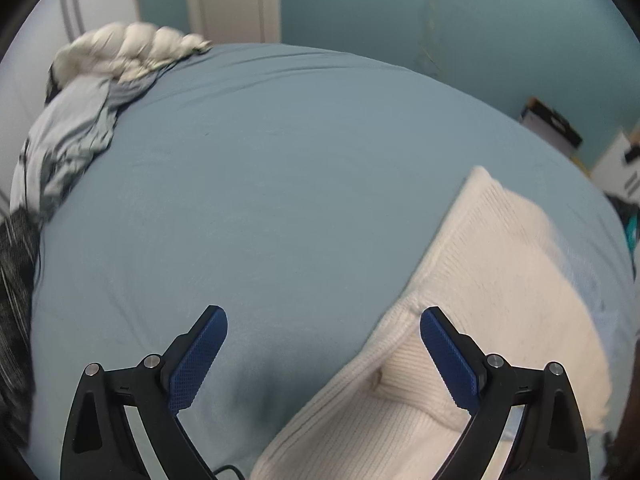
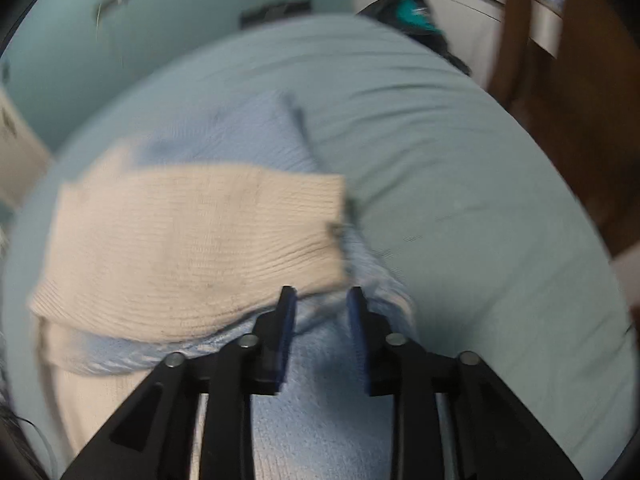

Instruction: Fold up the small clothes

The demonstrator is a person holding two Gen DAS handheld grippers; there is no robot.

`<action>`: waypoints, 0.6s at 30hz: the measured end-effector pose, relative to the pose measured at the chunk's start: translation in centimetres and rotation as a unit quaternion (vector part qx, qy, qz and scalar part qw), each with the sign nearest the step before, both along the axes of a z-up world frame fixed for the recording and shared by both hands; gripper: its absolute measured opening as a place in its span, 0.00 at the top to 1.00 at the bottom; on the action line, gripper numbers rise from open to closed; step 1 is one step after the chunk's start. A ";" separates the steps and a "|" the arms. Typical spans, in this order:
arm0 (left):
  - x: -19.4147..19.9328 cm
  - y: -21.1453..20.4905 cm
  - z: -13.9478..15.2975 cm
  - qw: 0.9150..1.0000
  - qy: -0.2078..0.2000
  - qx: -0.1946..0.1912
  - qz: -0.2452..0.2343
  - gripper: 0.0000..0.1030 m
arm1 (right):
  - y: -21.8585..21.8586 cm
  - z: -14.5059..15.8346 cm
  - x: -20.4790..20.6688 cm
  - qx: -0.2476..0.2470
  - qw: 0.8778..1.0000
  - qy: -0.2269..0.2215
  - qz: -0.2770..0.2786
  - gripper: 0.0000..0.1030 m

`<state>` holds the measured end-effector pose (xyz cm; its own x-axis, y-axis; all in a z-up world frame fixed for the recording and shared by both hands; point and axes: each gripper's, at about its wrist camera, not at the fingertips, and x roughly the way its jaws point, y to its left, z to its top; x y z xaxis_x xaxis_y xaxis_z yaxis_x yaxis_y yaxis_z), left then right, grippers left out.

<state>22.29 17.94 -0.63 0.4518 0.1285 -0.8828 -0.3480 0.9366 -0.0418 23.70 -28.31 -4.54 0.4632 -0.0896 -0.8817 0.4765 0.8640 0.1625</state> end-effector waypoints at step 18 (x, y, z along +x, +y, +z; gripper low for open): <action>0.1 -12.7 -4.3 0.979 0.050 0.109 -0.163 0.05 | -0.9 -3.0 2.2 0.180 0.980 -0.075 -0.024 0.64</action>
<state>22.42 5.22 -4.96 0.4122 0.1824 -0.8926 -0.0202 0.9813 0.1912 25.88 -29.21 -7.54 0.5936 0.1902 -0.7820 0.4623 0.7148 0.5247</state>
